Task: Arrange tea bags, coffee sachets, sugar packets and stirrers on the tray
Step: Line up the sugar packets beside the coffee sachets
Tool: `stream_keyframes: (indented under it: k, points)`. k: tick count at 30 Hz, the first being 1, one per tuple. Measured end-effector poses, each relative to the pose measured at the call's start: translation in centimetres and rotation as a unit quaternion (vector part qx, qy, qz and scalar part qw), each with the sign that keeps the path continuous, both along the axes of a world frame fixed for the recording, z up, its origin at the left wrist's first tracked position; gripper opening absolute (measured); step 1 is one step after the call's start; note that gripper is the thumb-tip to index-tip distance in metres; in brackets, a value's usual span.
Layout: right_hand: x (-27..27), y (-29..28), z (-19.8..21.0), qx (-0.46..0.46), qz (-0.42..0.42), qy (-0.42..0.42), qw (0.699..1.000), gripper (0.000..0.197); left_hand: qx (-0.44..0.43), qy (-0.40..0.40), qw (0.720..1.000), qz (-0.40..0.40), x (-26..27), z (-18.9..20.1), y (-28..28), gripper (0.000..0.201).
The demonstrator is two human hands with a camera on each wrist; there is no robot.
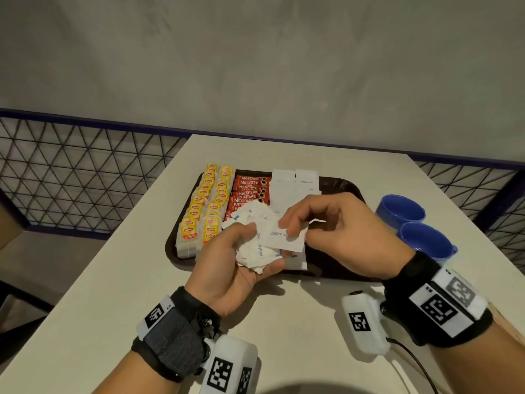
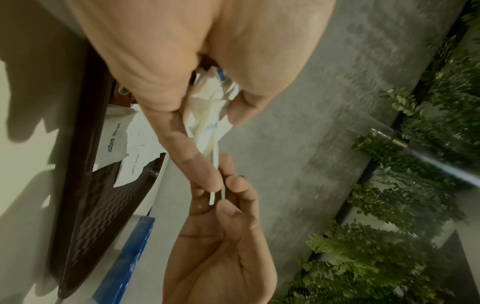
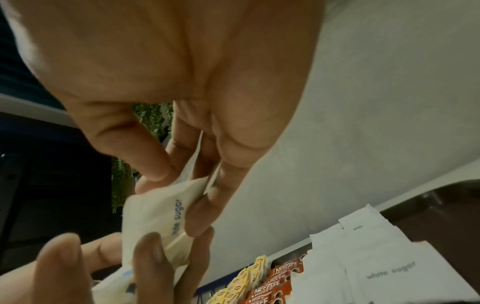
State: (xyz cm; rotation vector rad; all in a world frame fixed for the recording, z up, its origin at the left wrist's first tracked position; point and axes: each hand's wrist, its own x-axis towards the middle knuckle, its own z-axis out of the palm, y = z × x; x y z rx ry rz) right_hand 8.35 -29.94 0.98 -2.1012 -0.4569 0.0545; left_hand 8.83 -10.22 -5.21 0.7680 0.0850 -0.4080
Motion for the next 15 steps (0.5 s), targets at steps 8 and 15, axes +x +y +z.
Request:
stream_keyframes:
  k: [8,15]
  points:
    - [0.64,0.35,-0.54,0.005,-0.085,-0.013,0.996,0.037,0.065,-0.063,0.996,0.011,-0.03,-0.87,-0.13,0.040]
    - [0.70,0.25,-0.79,0.025,-0.064,0.066,0.995,0.025,0.065,-0.087,0.994,0.023,-0.02,-0.81,-0.02,0.035]
